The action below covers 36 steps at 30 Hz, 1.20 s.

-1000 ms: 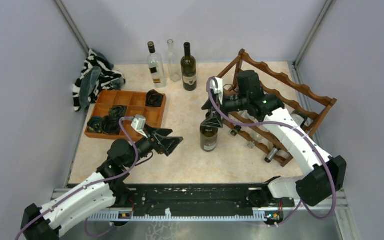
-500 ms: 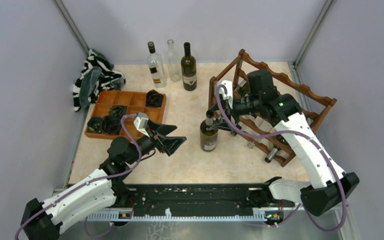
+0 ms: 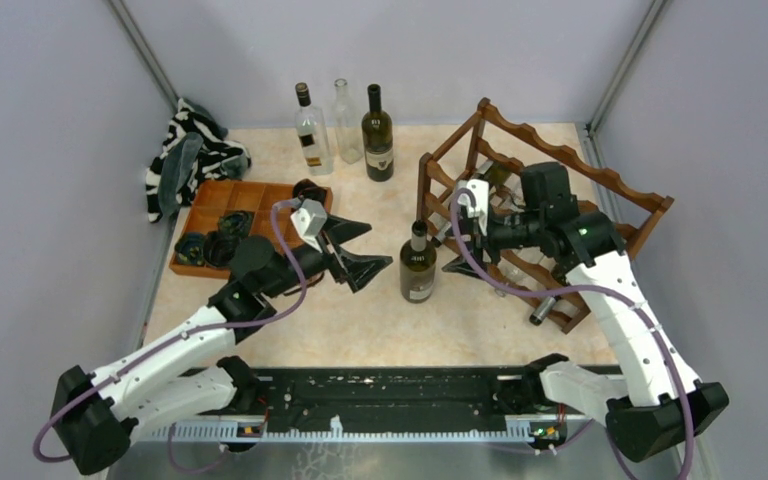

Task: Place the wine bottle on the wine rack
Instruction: Pick up the wine bottle from the center of the board.

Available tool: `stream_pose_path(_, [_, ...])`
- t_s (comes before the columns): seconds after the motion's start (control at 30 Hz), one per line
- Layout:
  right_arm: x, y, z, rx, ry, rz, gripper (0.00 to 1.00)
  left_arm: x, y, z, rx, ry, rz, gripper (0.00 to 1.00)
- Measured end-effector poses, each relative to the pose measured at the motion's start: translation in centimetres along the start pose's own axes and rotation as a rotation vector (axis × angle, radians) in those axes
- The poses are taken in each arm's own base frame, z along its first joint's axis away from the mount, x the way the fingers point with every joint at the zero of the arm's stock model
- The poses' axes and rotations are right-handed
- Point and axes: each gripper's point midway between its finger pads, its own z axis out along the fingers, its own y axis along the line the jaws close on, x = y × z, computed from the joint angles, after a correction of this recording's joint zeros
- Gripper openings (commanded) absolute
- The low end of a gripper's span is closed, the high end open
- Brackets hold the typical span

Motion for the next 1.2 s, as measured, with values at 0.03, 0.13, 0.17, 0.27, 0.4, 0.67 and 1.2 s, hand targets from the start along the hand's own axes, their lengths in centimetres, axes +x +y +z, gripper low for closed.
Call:
stream_pose_path(0.03, [0.7, 0.1, 0.2, -0.003, 0.009, 0.012, 0.68, 0.1, -0.2, 0.5, 0.023, 0.018, 0.035, 0.99])
stream_pose_path(0.13, [3.1, 0.4, 1.1, -0.015, 0.03, 0.058, 0.68, 0.6, -0.3, 1.4, 0.07, 0.058, 0.118, 0.99])
stream_pose_path(0.17, [3.9, 0.6, 1.5, -0.023, 0.035, 0.075, 0.68, 0.8, -0.3, 1.8, 0.086, 0.07, 0.154, 0.99])
stream_pose_path(0.27, [6.6, 1.3, 2.6, -0.055, 0.053, 0.129, 0.68, 1.7, -0.1, 2.5, 0.129, 0.105, 0.254, 0.99])
stream_pose_path(0.4, [7.9, 1.7, 3.4, -0.072, 0.043, 0.144, 0.68, 2.6, 0.2, 3.3, 0.169, 0.141, 0.351, 0.99])
stream_pose_path(0.67, [10.4, 2.2, 4.6, -0.084, 0.037, 0.161, 0.68, 3.1, 0.1, 6.3, 0.261, 0.18, 0.431, 0.97])
stream_pose_path(1.2, [10.3, 1.8, 4.7, -0.067, 0.026, 0.137, 0.68, 5.3, 0.0, 10.0, 0.362, 0.26, 0.355, 0.58])
